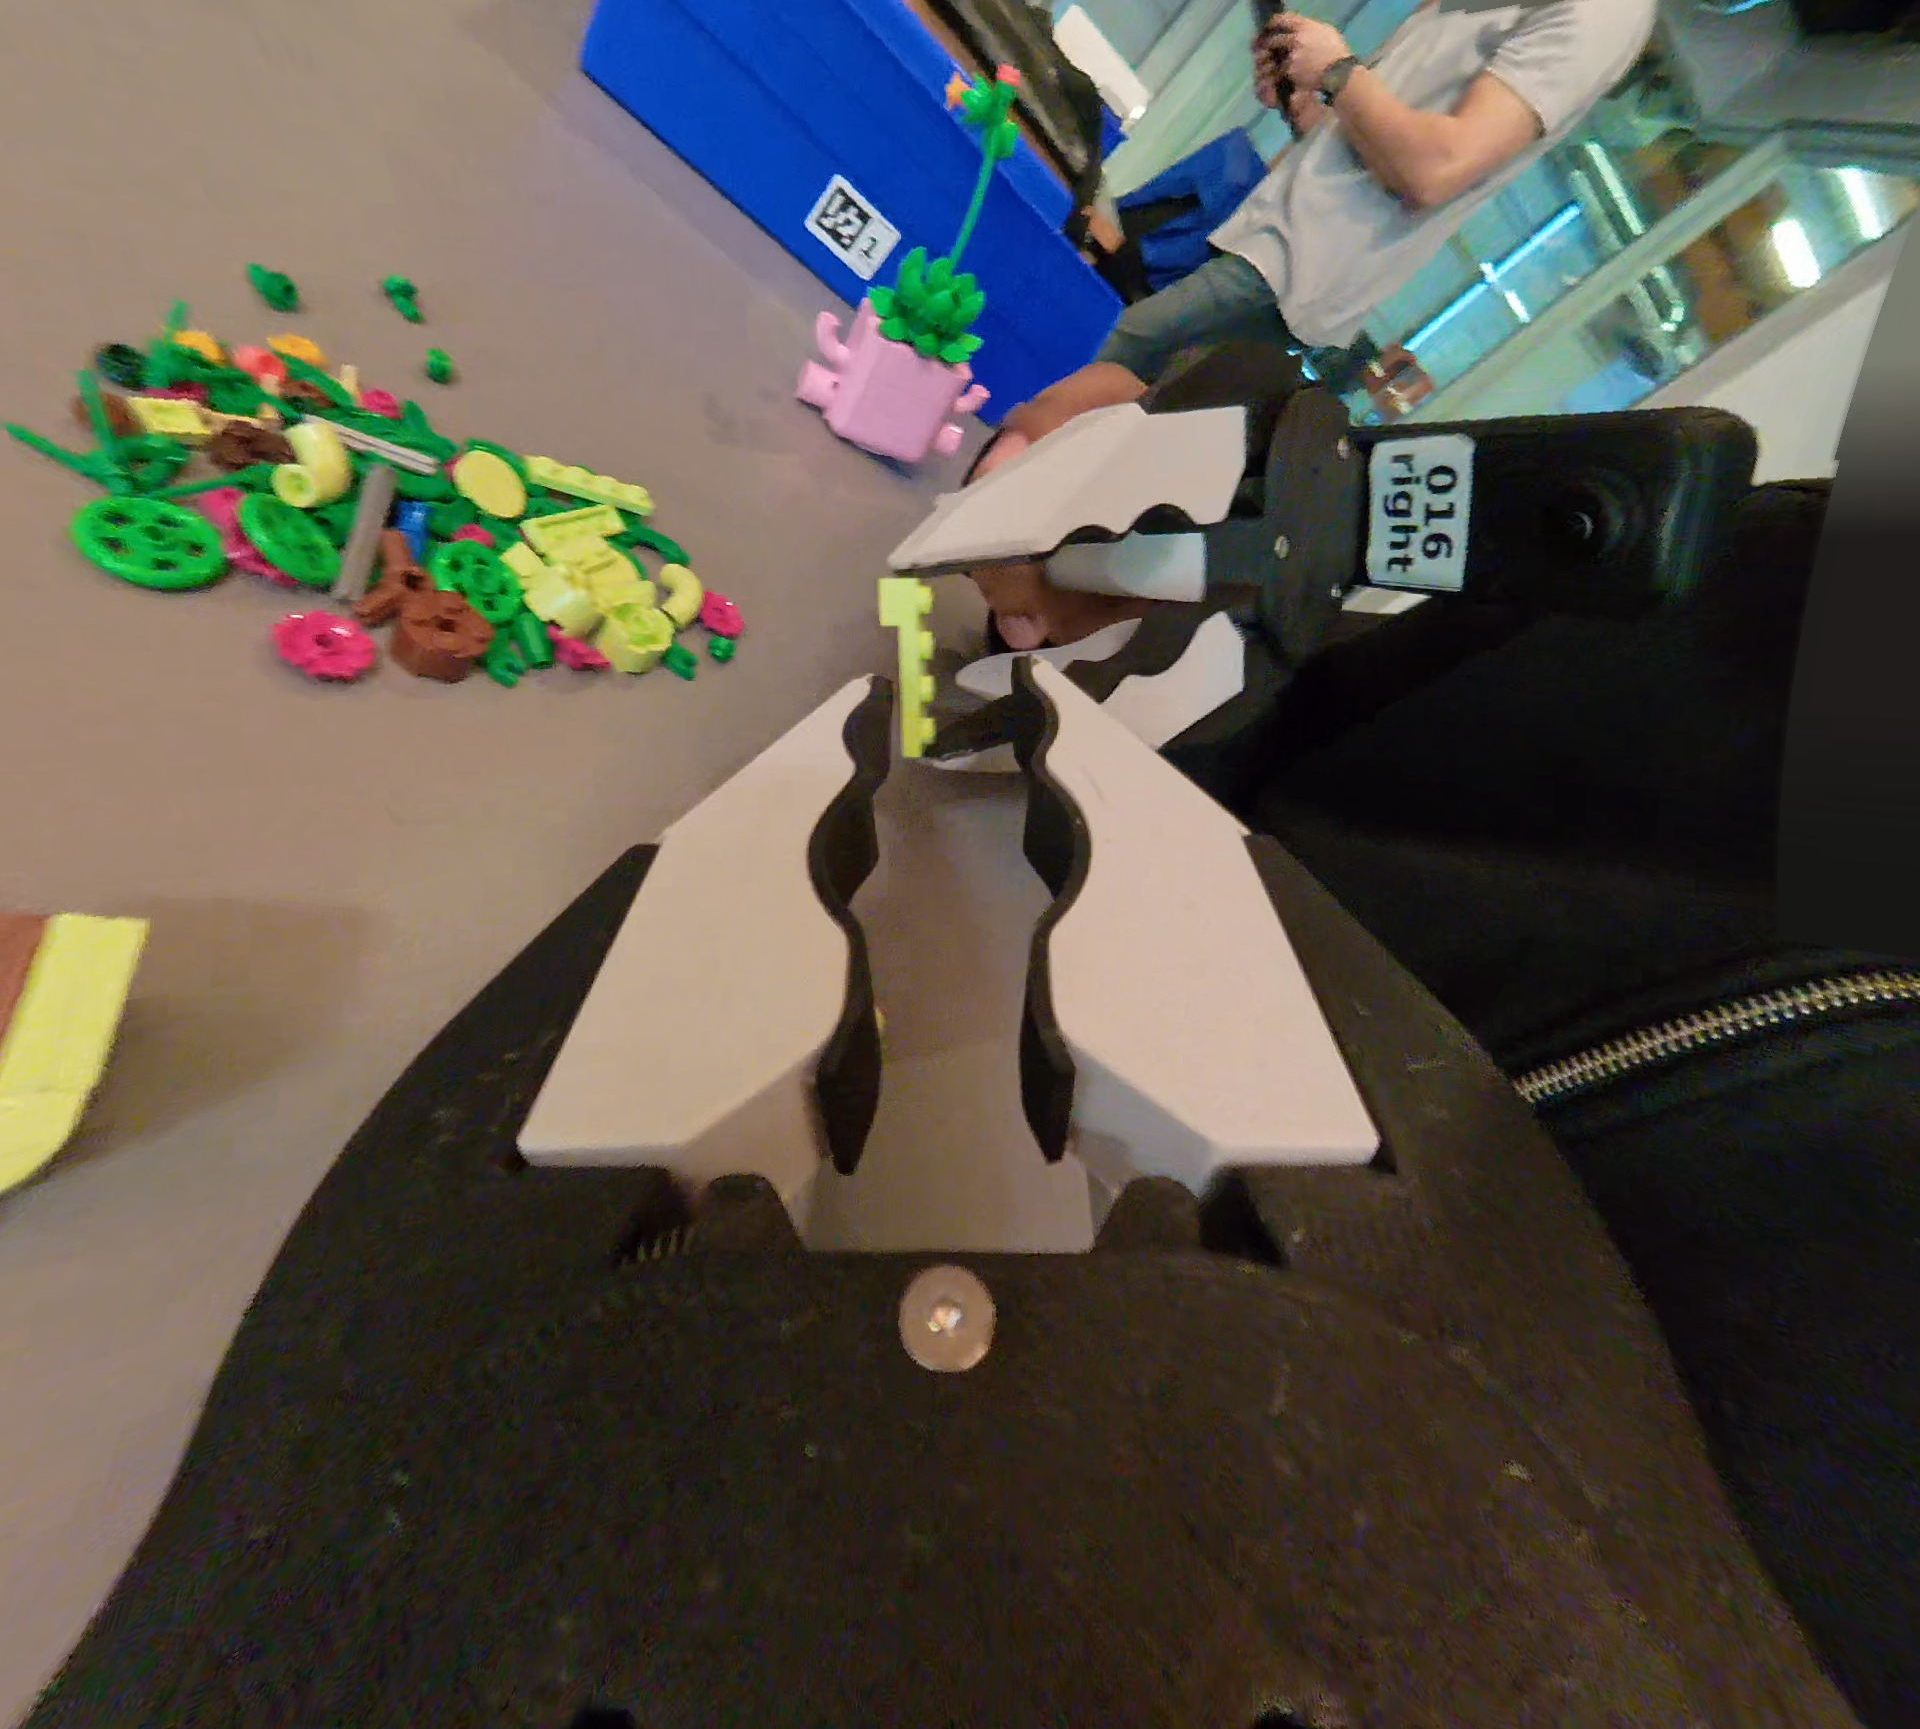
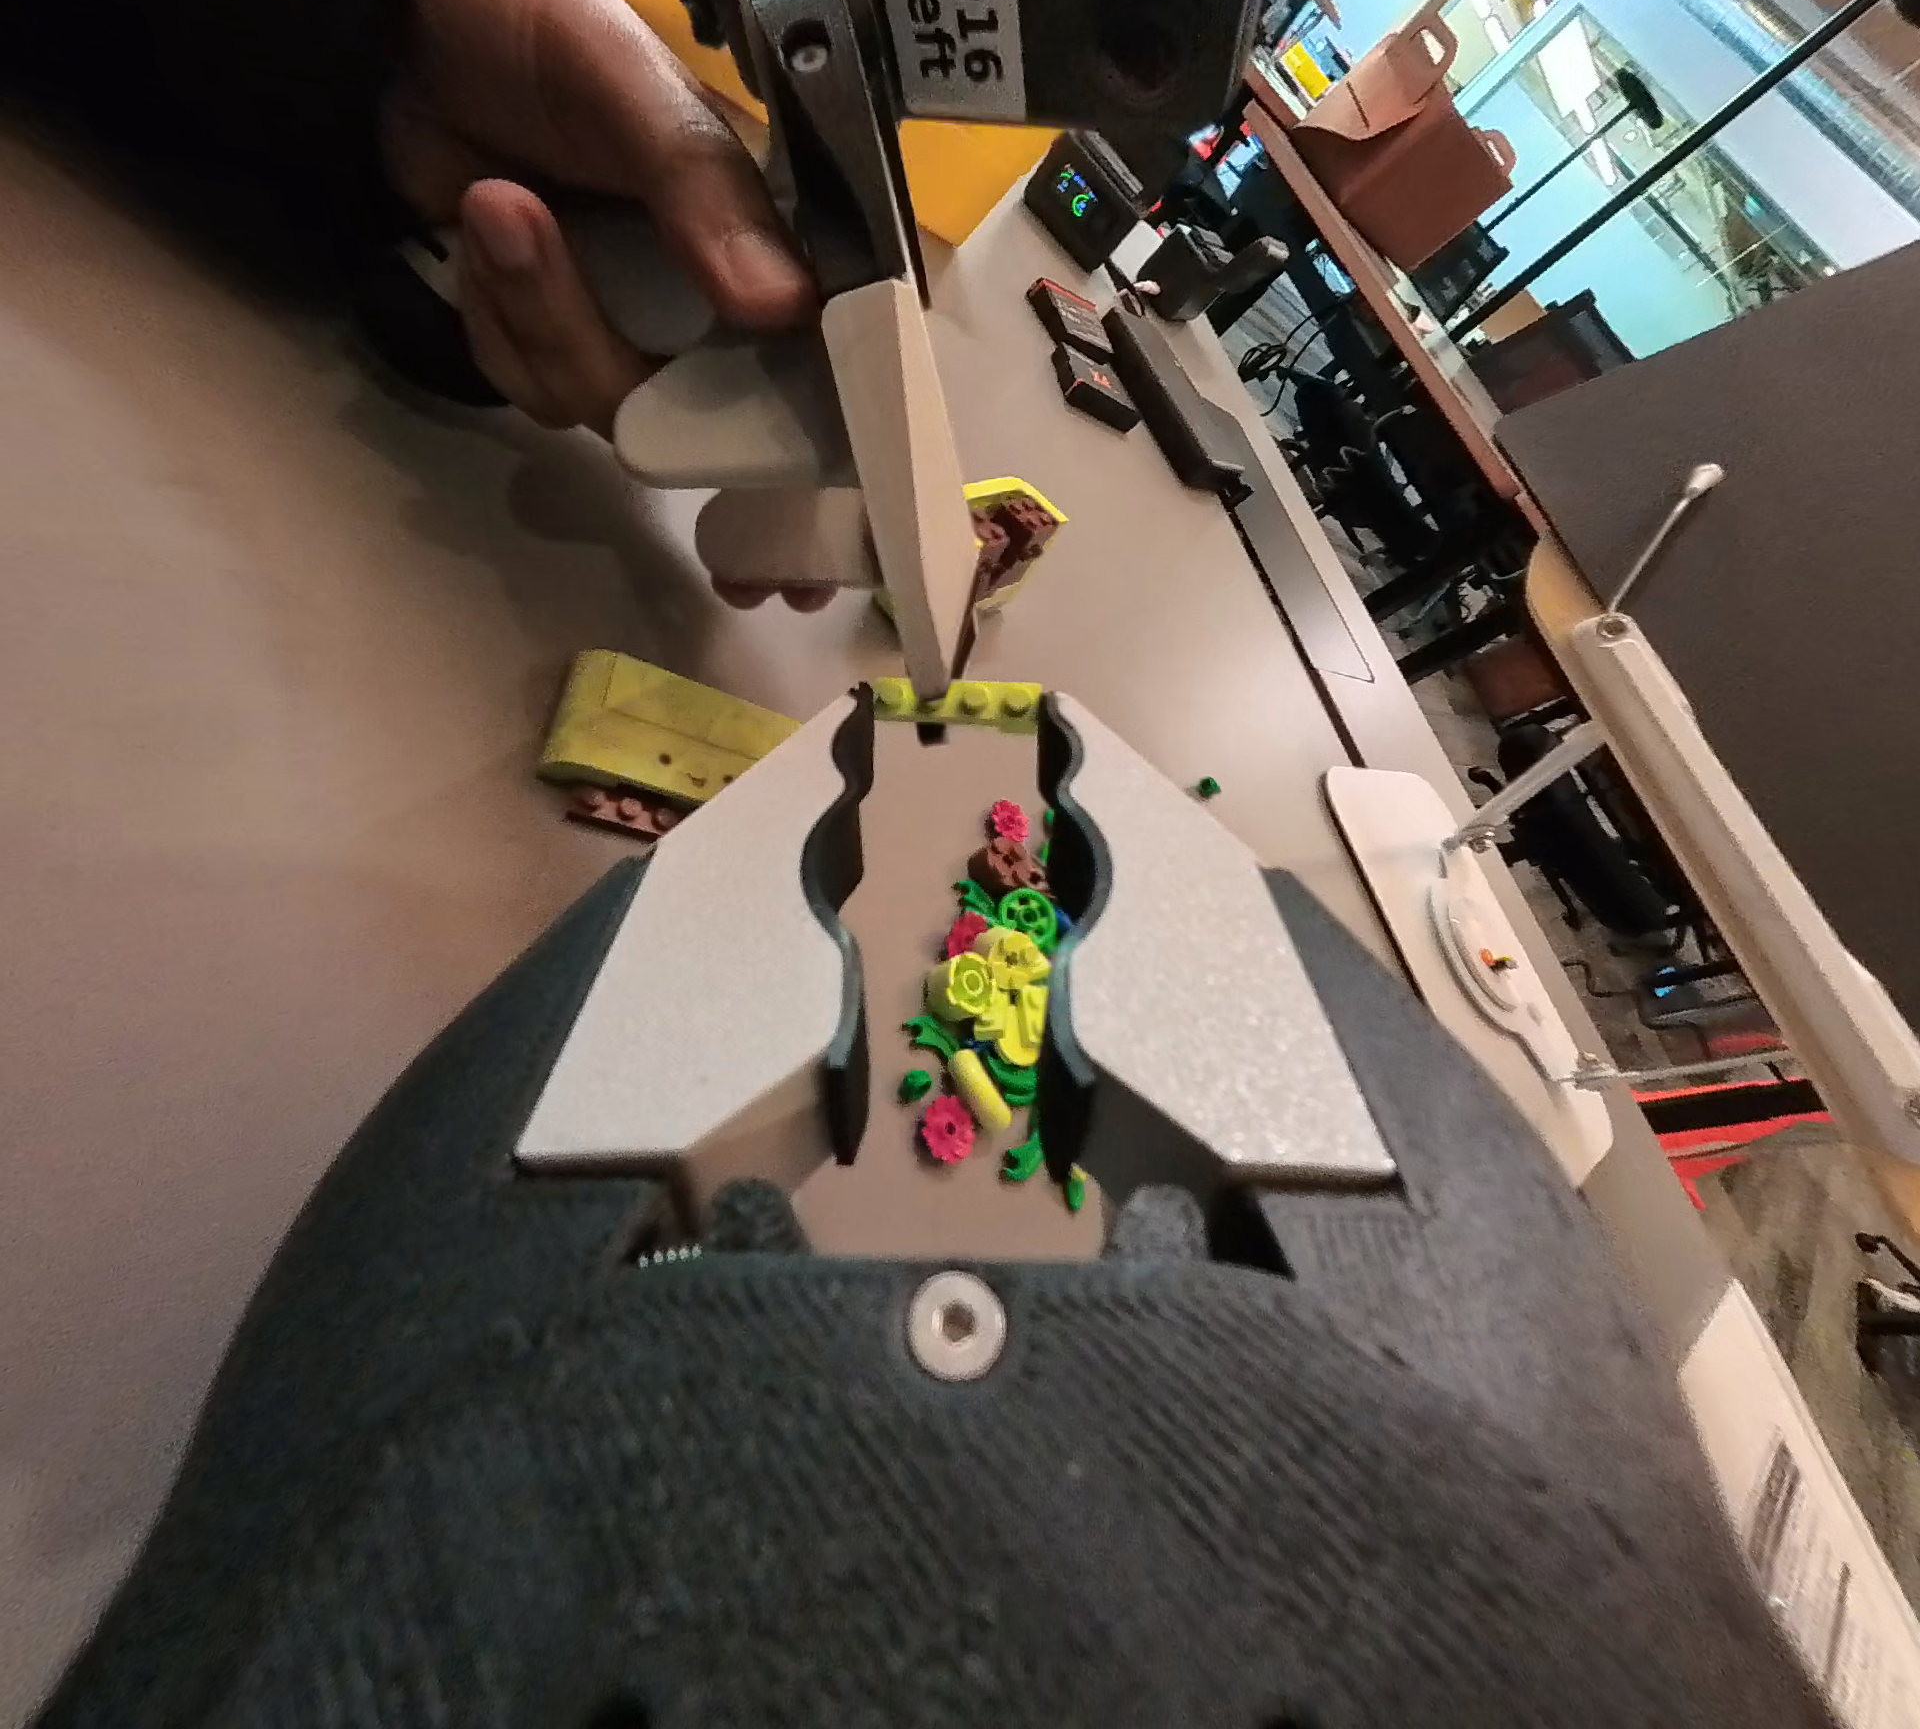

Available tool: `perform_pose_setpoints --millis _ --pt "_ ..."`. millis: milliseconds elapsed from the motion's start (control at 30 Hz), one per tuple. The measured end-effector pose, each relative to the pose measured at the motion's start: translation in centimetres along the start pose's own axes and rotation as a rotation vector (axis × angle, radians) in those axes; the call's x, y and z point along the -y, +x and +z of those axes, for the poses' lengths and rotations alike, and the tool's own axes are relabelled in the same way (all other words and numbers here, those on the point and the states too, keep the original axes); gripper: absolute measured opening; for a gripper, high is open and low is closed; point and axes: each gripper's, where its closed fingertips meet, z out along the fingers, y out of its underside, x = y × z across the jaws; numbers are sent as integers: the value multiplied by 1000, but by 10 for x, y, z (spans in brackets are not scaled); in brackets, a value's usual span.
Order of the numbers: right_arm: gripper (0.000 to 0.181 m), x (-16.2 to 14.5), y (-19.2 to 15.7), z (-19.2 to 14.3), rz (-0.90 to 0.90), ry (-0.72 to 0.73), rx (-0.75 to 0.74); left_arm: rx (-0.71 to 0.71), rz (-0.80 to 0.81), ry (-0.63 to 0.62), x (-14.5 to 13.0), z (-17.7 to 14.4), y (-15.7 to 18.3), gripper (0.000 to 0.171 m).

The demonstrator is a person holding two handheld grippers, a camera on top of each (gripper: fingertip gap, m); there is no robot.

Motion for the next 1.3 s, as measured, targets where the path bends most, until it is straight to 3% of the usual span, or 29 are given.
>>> perform_pose_setpoints --millis 67,100,233,300,400,500,600,700,1033,1300 --pt "30 1 -2 1 3 7 10 1 -4 1 -2 3 0 15" --pt "30 3 -2 1 11 20 11 28 9 10 0 2 -4 2" --pt "39 -6 2 3 171 27 59 149 133 73 15 -8 -15 2" --pt "43 -12 4 4 339 39 123 339 338 46 18 -16 -30 2" --pt "40 -12 11 2 652 109 234 678 777 -89 18 -24 -50 3" --pt "31 -10 19 -1 920 186 326 828 1083 -192 13 -19 -50 3" --pt "24 -13 20 0 1013 185 360 922 1300 -271 10 -17 -51 4" --pt "22 -14 14 2 1021 159 381 950 1380 -343 4 -15 -56 4" --pt "6 -21 1 8 961 52 377 987 1546 -380 2 -7 -49 4" --pt "5 -25 -5 7 969 11 407 972 1664 -474 -10 -2 -49 6"
